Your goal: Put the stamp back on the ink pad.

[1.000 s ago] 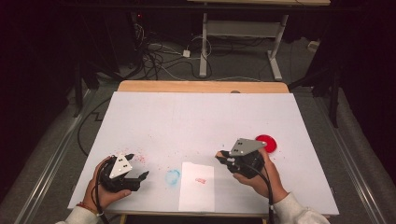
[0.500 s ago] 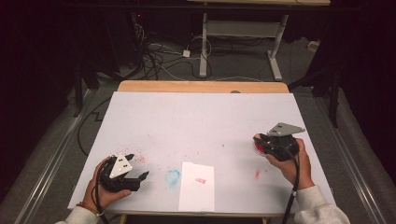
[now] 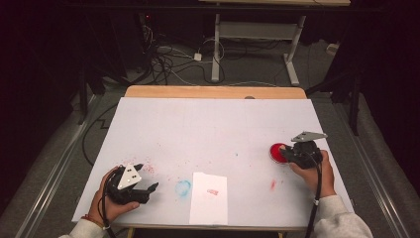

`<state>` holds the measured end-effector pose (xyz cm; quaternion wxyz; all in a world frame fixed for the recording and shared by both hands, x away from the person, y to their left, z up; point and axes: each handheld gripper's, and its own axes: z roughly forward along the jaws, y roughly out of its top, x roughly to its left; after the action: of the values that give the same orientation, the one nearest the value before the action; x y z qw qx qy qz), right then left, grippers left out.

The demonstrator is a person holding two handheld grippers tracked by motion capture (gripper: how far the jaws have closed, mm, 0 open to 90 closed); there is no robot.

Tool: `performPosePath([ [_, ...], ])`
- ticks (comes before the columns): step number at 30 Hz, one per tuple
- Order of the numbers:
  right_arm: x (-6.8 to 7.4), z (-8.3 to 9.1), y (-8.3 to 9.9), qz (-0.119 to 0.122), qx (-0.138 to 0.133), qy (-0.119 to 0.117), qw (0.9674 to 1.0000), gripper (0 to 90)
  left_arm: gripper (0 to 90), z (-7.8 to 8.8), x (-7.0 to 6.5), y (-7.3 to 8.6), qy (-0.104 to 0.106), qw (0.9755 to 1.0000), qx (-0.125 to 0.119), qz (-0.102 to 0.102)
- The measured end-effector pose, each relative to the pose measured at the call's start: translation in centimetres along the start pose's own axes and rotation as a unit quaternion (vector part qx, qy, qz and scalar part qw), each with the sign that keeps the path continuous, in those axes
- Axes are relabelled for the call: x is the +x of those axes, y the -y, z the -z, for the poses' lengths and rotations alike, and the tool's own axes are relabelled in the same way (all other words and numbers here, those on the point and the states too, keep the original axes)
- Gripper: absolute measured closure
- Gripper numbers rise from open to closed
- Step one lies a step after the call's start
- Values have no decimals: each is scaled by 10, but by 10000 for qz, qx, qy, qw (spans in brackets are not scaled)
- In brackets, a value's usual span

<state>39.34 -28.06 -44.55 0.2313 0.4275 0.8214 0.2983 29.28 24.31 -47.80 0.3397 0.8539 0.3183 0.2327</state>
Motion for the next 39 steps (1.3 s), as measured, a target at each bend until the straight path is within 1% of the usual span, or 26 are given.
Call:
performPosePath([
  [3, 0, -5, 2, -53, 93, -50, 9999, 759, 187, 0, 0, 0, -7, 10000, -2, 2],
  [4, 0, -7, 3, -38, 130, -49, 9999, 758, 187, 0, 0, 0, -10, 10000, -5, 1],
  [18, -1, -9, 5, -129, 116, -59, 9998, 749, 188, 0, 0, 0, -14, 10000, 7, -7],
  [23, 0, -8, 5, -135, 98, -61, 9998, 696, 187, 0, 0, 0, -17, 10000, -1, 10],
  [27, 0, -7, 4, -150, 108, -42, 9998, 622, 187, 0, 0, 0, -16, 10000, 9, 1],
  [28, 0, -7, 4, -153, 72, -45, 9998, 587, 187, 0, 0, 0, -17, 10000, 20, -9],
  [30, 0, -5, 3, -162, 15, -51, 9999, 553, 187, 0, 0, 0, -20, 10000, 17, 9],
  [31, 0, -5, 3, -162, -15, -18, 9999, 533, 187, 0, 0, 0, -17, 10000, 16, 4],
  [33, 0, -2, 2, -144, -128, -75, 9998, 515, 187, 0, 0, 0, -15, 10000, 17, -3],
  [39, 2, 6, -3, -77, -397, 46, 9992, 453, 187, 0, 0, 0, -15, 10000, 22, -7],
])
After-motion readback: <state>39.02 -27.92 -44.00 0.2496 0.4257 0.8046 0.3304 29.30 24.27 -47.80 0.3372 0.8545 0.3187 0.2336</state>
